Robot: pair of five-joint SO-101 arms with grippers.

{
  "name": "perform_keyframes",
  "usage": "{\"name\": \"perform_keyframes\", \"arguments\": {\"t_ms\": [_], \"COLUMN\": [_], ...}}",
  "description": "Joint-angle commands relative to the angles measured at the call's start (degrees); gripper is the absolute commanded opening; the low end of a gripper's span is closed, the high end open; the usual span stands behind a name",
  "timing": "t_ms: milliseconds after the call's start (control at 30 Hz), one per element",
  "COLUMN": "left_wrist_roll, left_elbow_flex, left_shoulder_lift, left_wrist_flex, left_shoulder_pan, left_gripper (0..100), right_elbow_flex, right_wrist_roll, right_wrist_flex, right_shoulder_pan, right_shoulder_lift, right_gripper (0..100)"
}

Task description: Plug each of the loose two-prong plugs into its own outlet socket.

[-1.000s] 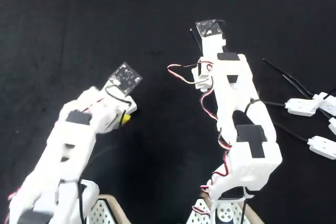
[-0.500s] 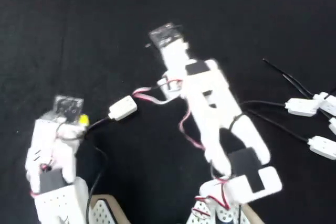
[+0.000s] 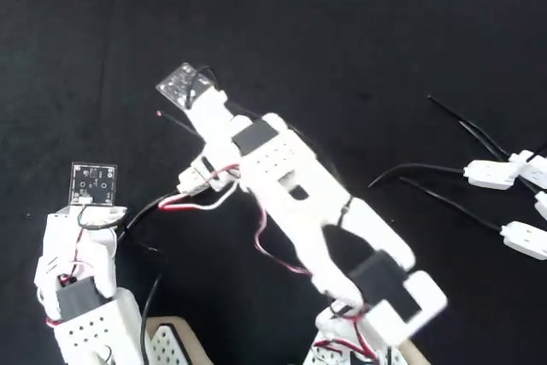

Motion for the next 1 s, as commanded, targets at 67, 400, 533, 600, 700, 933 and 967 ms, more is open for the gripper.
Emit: {"name": "perform_keyframes", "arguments": {"t_ms": [67,400,533,600,700,933,967], "left_wrist_roll": [4.6,4.8,4.7,4.7,4.7,4.7,4.7], "left_elbow_flex": [1.1,1.1,1.1,1.1,1.1,1.1,1.1], "left_shoulder_lift": [-0.5,-0.5,-0.5,-0.5,-0.5,-0.5,-0.5], "left_wrist_flex": [0.2,-0.2,-0.2,-0.2,-0.1,0.1,0.1], "left_shoulder_pan": [0.3,0.7,0.7,0.7,0.7,0.7,0.7], "left_gripper": [8,8,8,8,8,8,8], "right_elbow_flex": [-13.3,-18.2,-17.9,-17.9,-17.9,-14.5,-14.2], "right_wrist_roll": [-2.7,-7.6,-7.9,-7.9,-7.9,-7.6,-7.6], "right_wrist_flex": [4.0,3.8,3.3,3.2,3.1,-1.3,-1.6], "right_shoulder_pan": [-0.7,-0.7,-0.7,-0.7,-0.7,-0.4,-0.4], "right_shoulder_lift": [7.9,16.0,16.2,16.3,16.4,16.3,16.3], "right_gripper": [1.1,1.1,1.1,1.1,1.1,1.1,1.1]}}
